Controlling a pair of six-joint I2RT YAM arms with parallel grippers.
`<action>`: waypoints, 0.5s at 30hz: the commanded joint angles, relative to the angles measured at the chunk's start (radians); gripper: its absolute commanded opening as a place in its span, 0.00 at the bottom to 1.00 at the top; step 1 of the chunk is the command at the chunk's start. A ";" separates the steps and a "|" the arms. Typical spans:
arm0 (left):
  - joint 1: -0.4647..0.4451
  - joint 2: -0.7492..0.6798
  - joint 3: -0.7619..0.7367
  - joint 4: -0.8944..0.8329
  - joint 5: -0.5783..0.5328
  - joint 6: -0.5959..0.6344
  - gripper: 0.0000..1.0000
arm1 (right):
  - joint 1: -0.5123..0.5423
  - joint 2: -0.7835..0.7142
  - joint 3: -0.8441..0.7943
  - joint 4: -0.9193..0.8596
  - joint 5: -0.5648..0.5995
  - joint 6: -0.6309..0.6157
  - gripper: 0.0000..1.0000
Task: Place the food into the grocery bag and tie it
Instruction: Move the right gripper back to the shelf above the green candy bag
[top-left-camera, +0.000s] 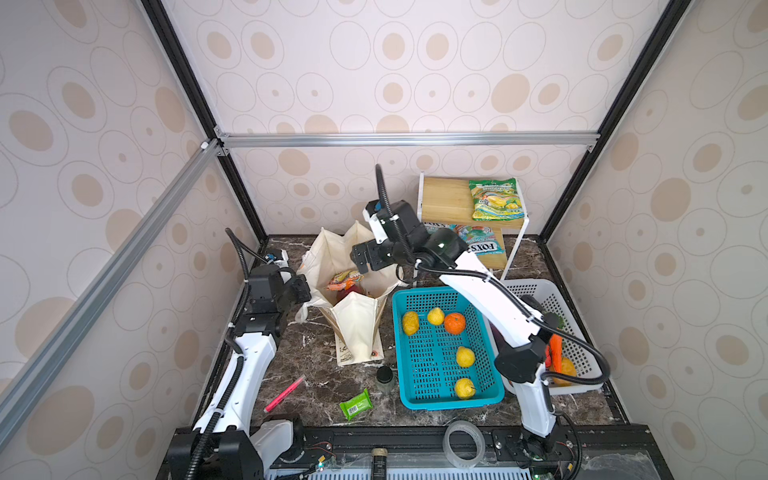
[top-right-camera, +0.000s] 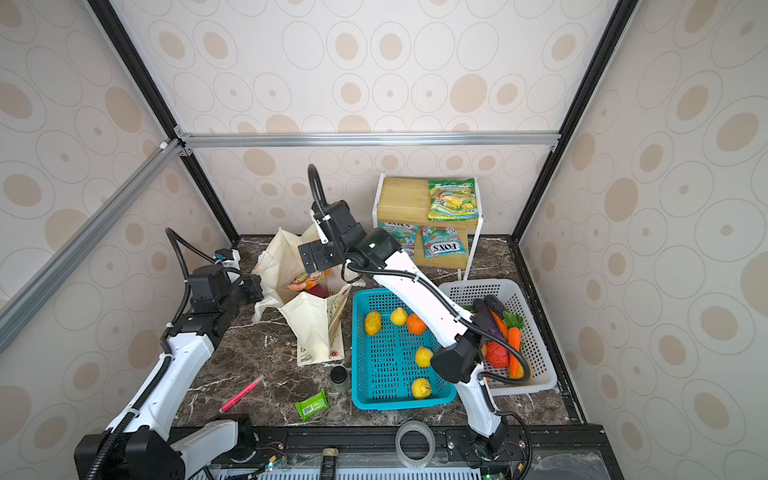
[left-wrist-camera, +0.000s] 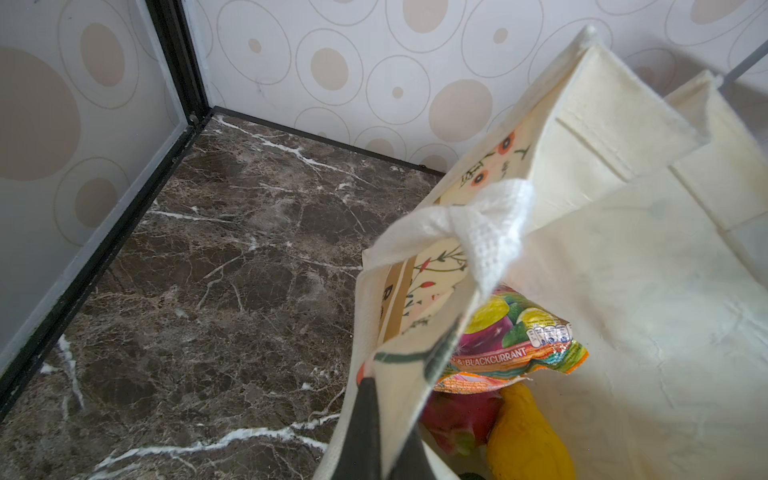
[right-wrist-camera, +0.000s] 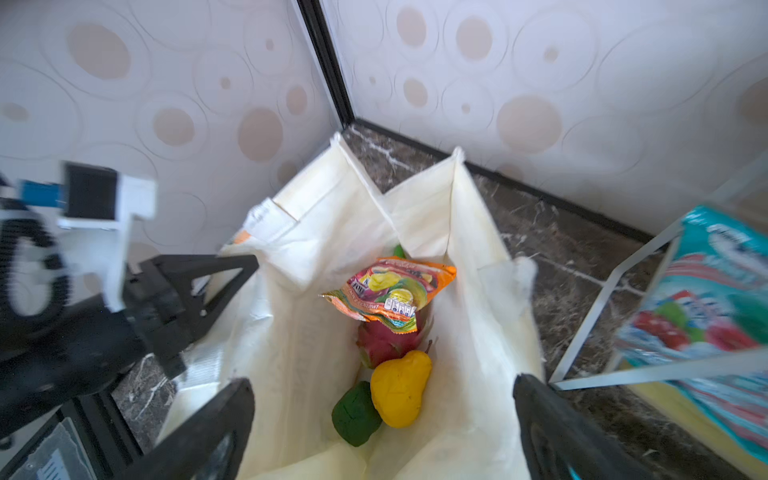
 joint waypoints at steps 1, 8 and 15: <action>0.005 -0.021 0.010 0.023 0.012 0.005 0.00 | -0.004 -0.091 -0.052 -0.018 0.139 -0.057 1.00; 0.005 -0.025 0.010 0.024 0.018 0.005 0.00 | -0.130 -0.181 -0.073 -0.097 0.245 -0.079 1.00; 0.005 -0.025 0.008 0.024 0.017 0.004 0.00 | -0.347 -0.190 -0.081 -0.134 0.270 -0.088 1.00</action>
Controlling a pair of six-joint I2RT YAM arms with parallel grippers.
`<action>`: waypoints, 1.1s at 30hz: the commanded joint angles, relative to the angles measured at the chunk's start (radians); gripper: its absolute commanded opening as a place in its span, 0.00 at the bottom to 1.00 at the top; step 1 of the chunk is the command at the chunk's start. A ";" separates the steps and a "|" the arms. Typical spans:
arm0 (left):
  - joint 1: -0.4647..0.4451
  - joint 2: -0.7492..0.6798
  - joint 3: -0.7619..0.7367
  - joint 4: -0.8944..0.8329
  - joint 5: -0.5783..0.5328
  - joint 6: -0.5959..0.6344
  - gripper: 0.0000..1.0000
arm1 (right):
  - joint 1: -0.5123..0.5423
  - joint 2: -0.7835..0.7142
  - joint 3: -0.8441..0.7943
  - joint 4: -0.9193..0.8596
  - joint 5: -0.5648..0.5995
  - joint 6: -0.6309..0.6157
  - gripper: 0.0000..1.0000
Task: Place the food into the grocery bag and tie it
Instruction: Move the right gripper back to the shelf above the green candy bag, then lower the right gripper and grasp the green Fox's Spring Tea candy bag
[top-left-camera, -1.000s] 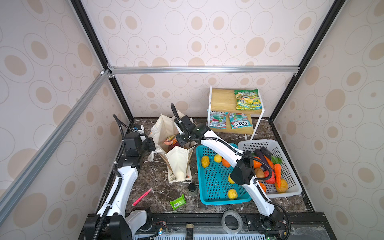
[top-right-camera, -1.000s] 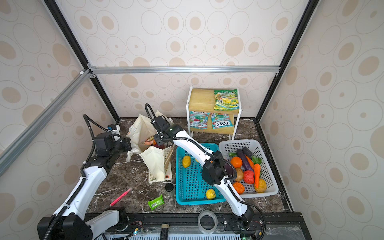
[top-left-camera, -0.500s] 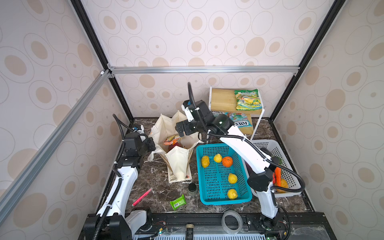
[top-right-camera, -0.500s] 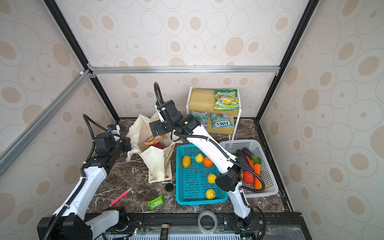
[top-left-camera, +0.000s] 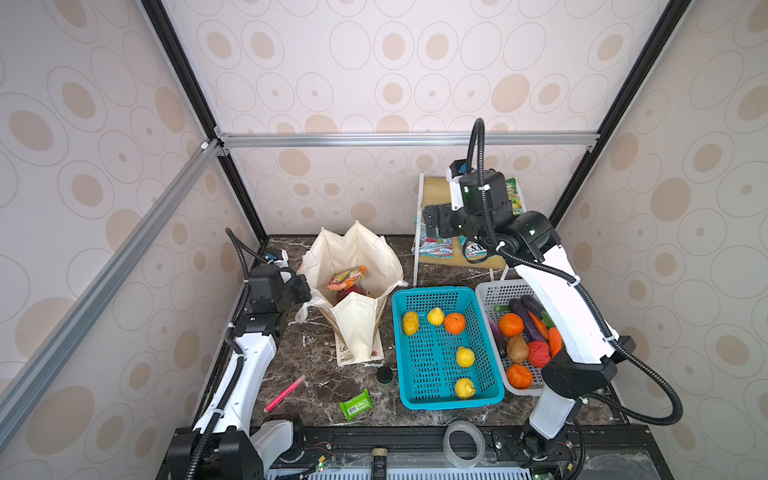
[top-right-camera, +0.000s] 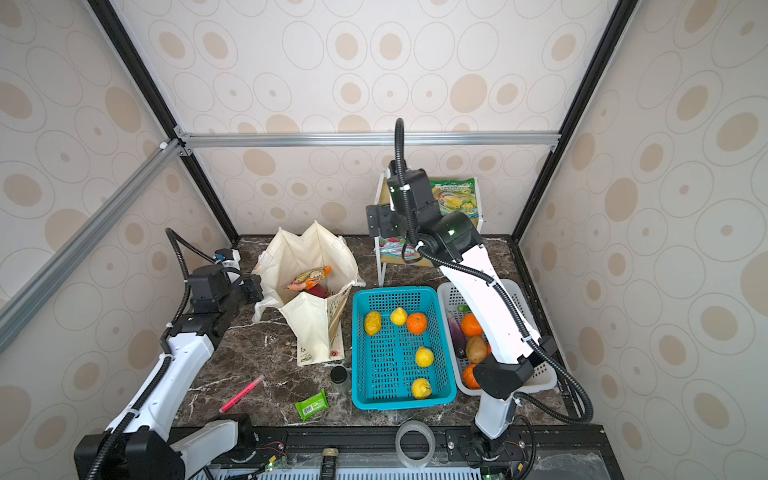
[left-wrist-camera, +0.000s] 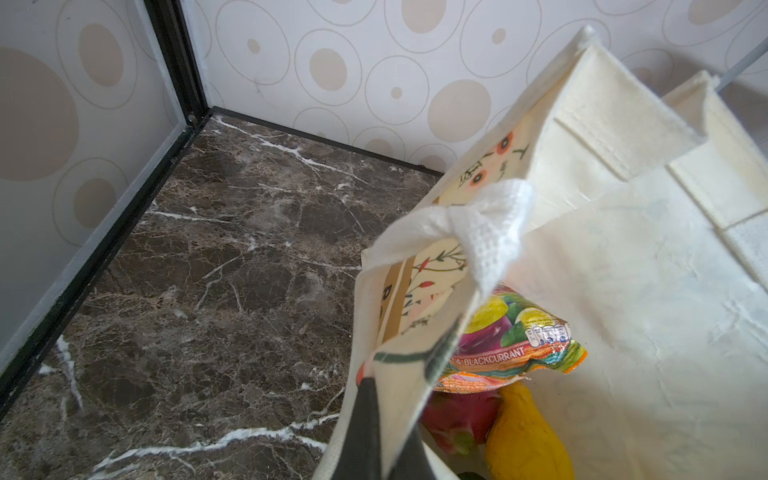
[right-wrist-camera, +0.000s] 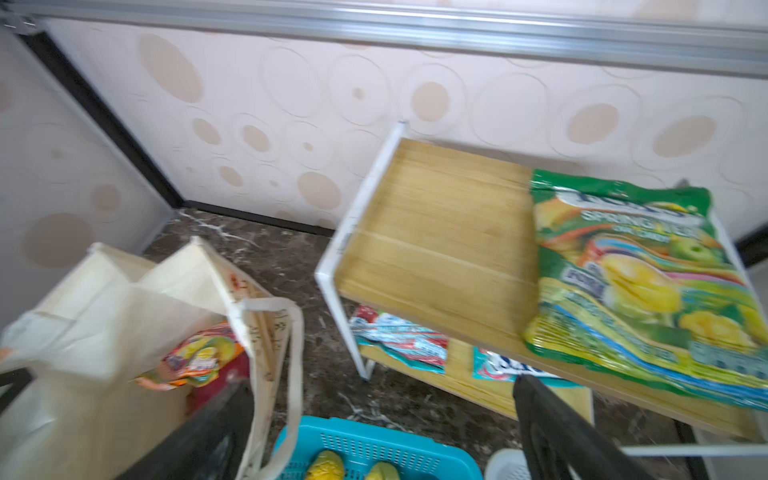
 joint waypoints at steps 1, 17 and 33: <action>0.005 -0.023 0.009 0.025 0.015 0.005 0.00 | -0.080 -0.003 -0.001 -0.041 0.028 -0.015 1.00; 0.005 -0.011 0.010 0.024 0.012 0.003 0.00 | -0.236 0.123 0.034 -0.074 -0.139 -0.020 0.94; 0.005 -0.006 0.009 0.024 0.012 0.002 0.00 | -0.226 0.079 0.050 -0.028 -0.349 0.046 0.91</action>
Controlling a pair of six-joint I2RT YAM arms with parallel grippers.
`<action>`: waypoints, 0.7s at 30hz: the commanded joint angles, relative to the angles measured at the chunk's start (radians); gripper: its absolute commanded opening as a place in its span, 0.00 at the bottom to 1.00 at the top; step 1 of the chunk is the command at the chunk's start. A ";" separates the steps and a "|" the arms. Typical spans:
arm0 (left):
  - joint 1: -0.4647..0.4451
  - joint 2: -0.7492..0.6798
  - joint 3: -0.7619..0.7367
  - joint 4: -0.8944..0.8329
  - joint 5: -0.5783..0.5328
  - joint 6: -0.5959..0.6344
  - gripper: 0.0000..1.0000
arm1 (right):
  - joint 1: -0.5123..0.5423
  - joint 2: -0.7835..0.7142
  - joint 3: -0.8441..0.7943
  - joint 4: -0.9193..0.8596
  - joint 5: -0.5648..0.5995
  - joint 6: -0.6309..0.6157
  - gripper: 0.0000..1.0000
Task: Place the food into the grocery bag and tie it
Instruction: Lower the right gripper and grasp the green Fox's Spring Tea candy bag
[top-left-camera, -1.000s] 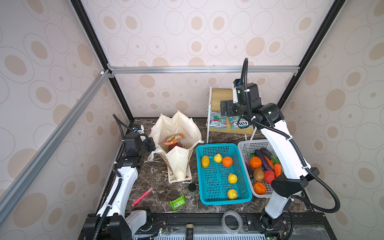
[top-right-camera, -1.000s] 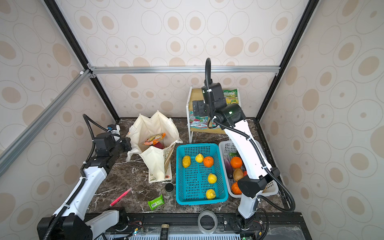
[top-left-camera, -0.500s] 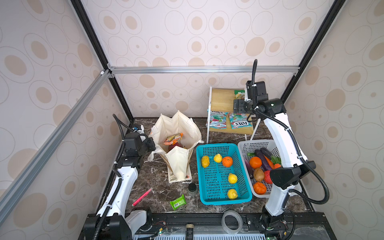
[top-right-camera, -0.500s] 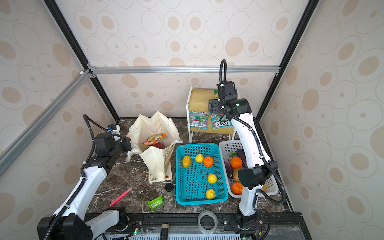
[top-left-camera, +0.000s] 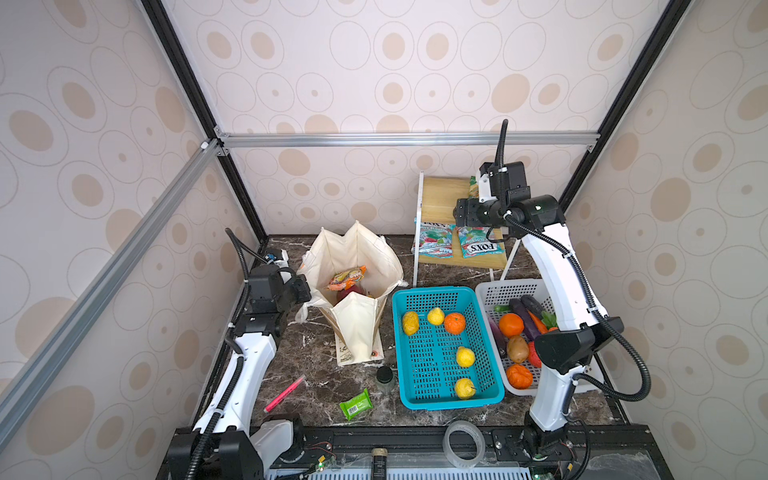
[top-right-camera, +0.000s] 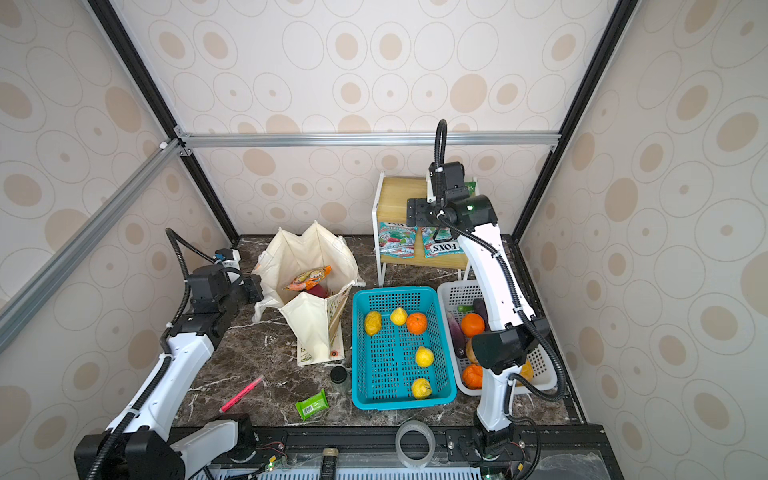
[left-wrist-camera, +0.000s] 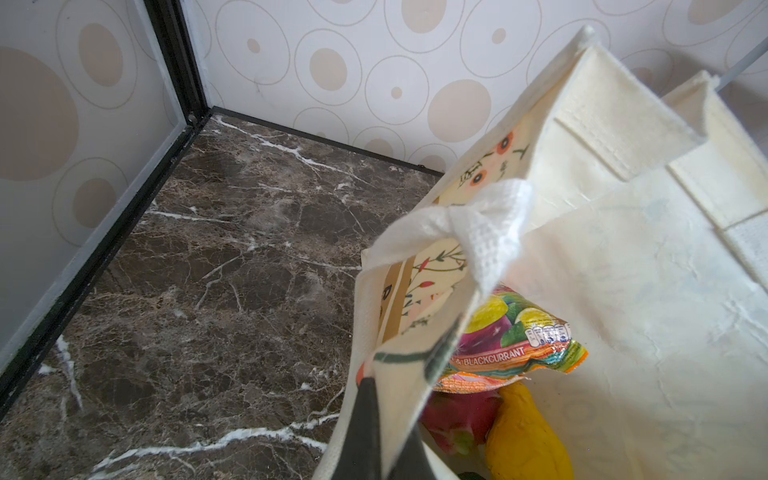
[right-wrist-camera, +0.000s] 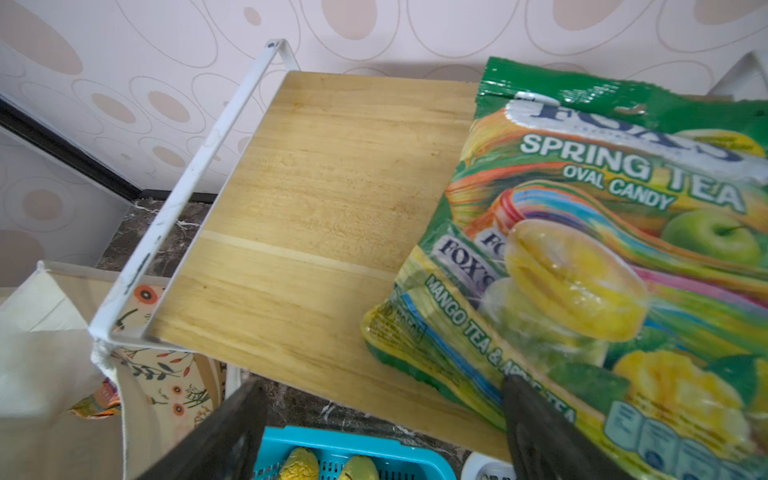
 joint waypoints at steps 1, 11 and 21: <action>0.004 -0.008 0.009 0.024 0.014 0.004 0.00 | 0.006 -0.064 0.001 0.003 -0.017 0.020 0.92; 0.005 -0.012 0.009 0.025 0.017 0.003 0.00 | -0.049 -0.180 -0.127 0.038 0.113 0.090 1.00; 0.004 -0.015 0.009 0.025 0.019 0.002 0.00 | -0.126 -0.171 -0.188 0.044 0.055 0.136 0.99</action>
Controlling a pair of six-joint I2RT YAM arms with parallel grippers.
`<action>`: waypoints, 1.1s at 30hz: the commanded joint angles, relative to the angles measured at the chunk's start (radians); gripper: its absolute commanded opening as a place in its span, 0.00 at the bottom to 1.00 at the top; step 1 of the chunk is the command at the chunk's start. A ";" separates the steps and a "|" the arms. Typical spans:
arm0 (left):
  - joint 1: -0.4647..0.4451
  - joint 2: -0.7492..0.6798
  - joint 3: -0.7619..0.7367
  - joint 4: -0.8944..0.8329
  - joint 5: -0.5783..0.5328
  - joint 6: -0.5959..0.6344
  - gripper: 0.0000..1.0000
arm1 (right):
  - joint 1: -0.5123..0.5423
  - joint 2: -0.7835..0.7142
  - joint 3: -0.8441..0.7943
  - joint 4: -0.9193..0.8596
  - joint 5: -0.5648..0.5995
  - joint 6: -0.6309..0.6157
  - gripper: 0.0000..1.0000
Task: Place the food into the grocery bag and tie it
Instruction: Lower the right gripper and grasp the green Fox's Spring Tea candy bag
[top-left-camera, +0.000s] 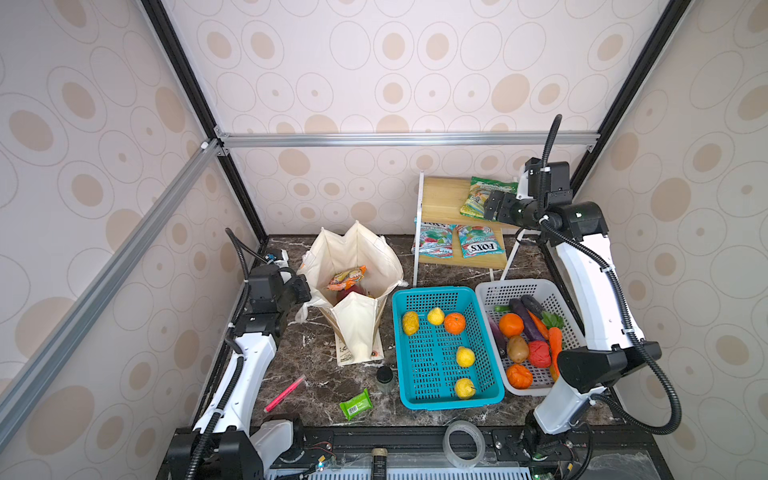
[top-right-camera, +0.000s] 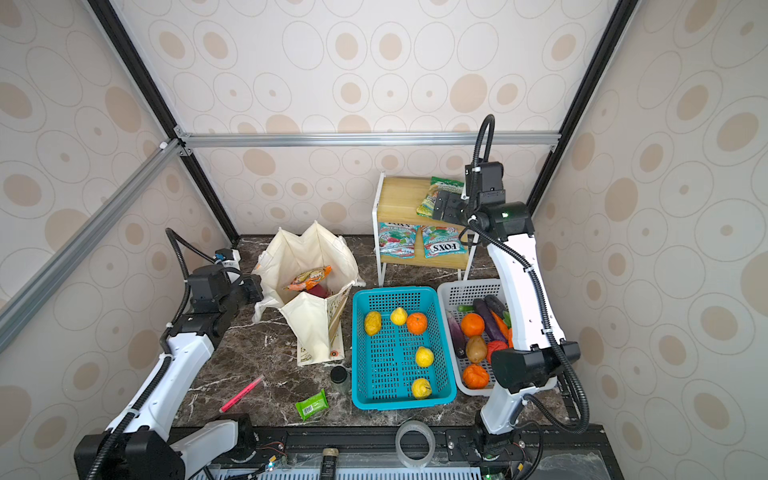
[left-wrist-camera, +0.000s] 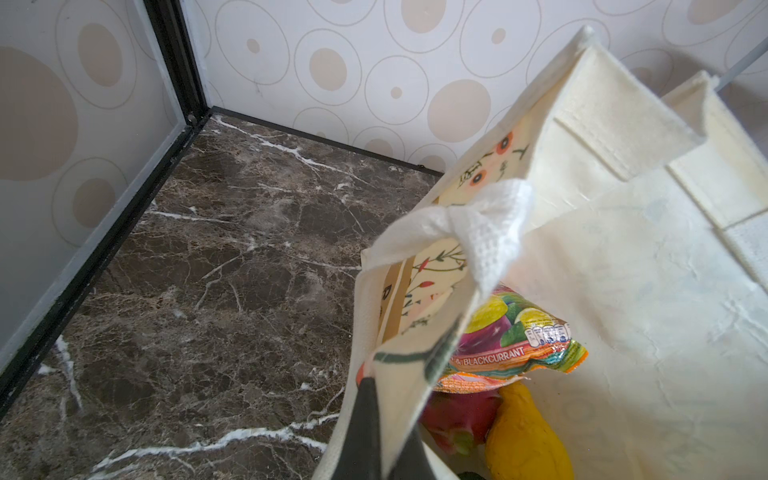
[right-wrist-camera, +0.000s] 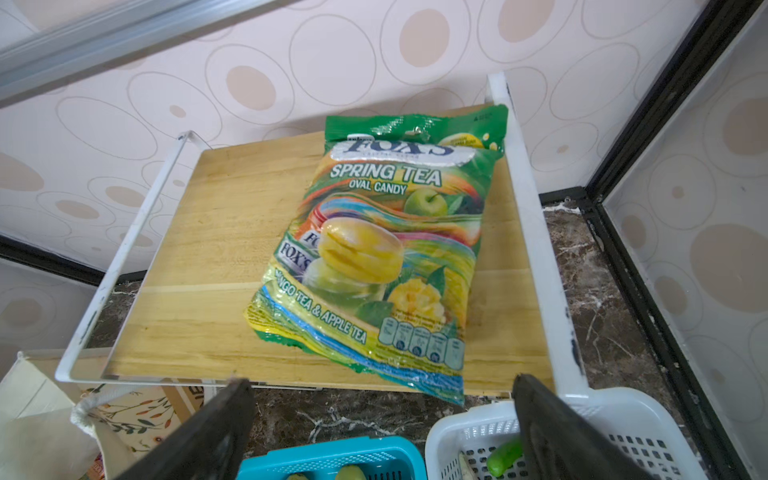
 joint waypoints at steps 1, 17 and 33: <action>0.005 -0.015 0.010 0.025 0.016 0.003 0.00 | -0.007 0.010 -0.009 -0.003 0.008 0.015 0.98; 0.005 -0.014 0.009 0.026 0.020 0.003 0.00 | -0.028 0.006 -0.086 0.083 -0.083 0.032 0.75; 0.005 -0.015 0.009 0.026 0.025 0.003 0.00 | -0.112 -0.006 -0.173 0.218 -0.308 0.054 0.58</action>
